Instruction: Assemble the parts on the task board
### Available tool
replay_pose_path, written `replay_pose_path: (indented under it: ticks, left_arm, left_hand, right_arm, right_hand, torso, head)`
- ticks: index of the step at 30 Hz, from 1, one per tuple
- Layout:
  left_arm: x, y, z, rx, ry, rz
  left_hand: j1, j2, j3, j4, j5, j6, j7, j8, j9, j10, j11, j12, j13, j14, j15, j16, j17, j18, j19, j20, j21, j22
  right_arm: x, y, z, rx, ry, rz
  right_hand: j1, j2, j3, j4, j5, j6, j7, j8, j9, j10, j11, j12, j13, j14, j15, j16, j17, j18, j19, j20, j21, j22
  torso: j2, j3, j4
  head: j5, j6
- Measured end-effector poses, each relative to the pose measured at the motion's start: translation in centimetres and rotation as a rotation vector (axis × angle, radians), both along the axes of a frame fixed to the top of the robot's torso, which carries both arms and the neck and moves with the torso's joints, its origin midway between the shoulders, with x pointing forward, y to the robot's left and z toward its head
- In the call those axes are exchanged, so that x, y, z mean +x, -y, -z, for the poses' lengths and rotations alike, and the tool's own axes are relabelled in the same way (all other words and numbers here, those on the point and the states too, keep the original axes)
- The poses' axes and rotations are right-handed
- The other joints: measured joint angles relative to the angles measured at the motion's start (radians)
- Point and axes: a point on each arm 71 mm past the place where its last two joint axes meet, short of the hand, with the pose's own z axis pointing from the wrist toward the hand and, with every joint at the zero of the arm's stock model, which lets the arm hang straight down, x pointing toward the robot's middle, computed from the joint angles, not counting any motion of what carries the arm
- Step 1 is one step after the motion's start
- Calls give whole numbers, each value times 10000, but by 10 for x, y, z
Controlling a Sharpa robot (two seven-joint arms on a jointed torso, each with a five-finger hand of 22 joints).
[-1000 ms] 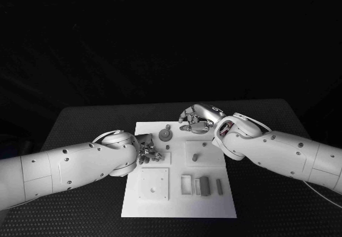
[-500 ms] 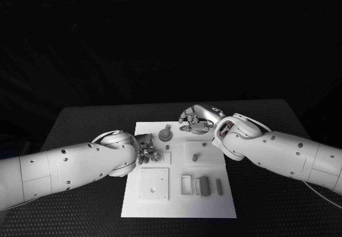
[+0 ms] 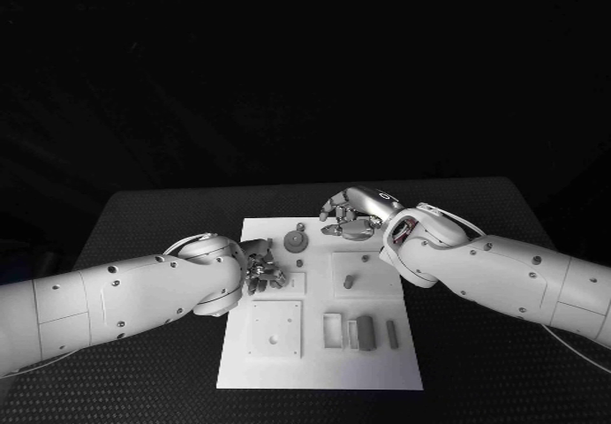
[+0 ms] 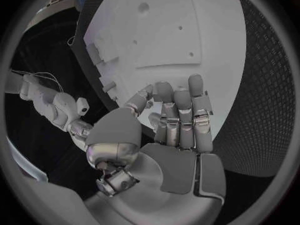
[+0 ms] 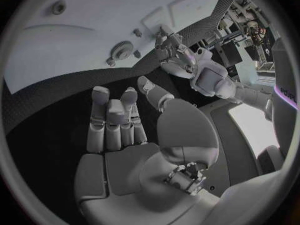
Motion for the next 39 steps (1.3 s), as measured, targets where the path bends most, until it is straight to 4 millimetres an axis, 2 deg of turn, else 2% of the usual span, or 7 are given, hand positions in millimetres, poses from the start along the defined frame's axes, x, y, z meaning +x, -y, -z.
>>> replay_pose_path:
  ticks: [12,13,18,23,35,39]
  left_arm:
    - [0,0,-1,-137,217,-128]
    - [0,0,-1,-132,243,-120]
    - [0,1,-1,-93,327,-49]
    - [0,2,-1,-64,377,22]
    - [0,3,-2,28,449,125]
    - [-1,4,0,67,421,142]
  left_hand:
    - [-204,287,-15,-15,-16,0,0,24,-5,0,0,0,-22,2,4,37,-68,-1,0,0,0,-1]
    - [-243,327,-30,1,55,0,0,24,-4,0,0,0,-22,2,5,75,-87,0,0,0,0,-1]
    - [-415,499,-60,104,963,0,0,20,-21,-2,-1,51,-22,3,7,141,-161,0,-1,1,0,-2]
    - [-451,535,-43,88,1213,0,0,-31,-27,-3,-1,71,-22,4,10,184,-183,-1,-1,1,0,4]
    - [-454,531,-36,80,1188,0,0,-57,-29,-4,-1,87,-48,13,21,185,-254,-1,-2,2,0,5]
    - [-607,380,-2,123,1188,0,0,-57,-26,-4,0,87,-60,-5,2,185,-297,0,-2,3,1,4]
  right_arm:
    - [0,1,0,-12,-13,15]
    - [0,1,0,-14,-14,17]
    - [0,1,0,-16,-18,17]
    - [0,1,1,-18,-24,19]
    - [0,1,1,-17,-38,15]
    - [0,1,1,-12,-43,15]
  right_hand:
    - [0,0,0,0,0,12,-12,-7,-1,1,1,0,0,-1,1,0,-2,1,0,0,0,0]
    - [0,0,0,0,0,13,-13,-7,-1,9,9,0,0,-1,1,0,-2,0,0,0,0,-1]
    - [-29,-29,0,0,0,17,-17,-7,8,-22,-22,0,0,-2,2,0,-2,1,0,0,0,-1]
    - [-40,-40,0,0,0,21,-21,-7,7,-22,-22,0,0,-2,2,0,-3,0,0,0,0,-1]
    - [-40,-40,0,0,0,-4,4,-7,6,-21,-22,0,0,18,-18,0,5,-1,-1,1,0,-1]
    - [-40,-40,-2,2,0,-4,4,-7,17,-21,-21,0,0,19,-18,0,4,0,0,1,0,-1]
  torso:
    - [0,12,-2]
    - [-1,12,-3]
    - [-1,12,-4]
    - [-1,12,-5]
    - [1,11,-1]
    - [1,8,-1]
  head:
    - [9,9]
    - [9,9]
    - [9,6]
    - [12,0]
    - [8,-5]
    - [15,-11]
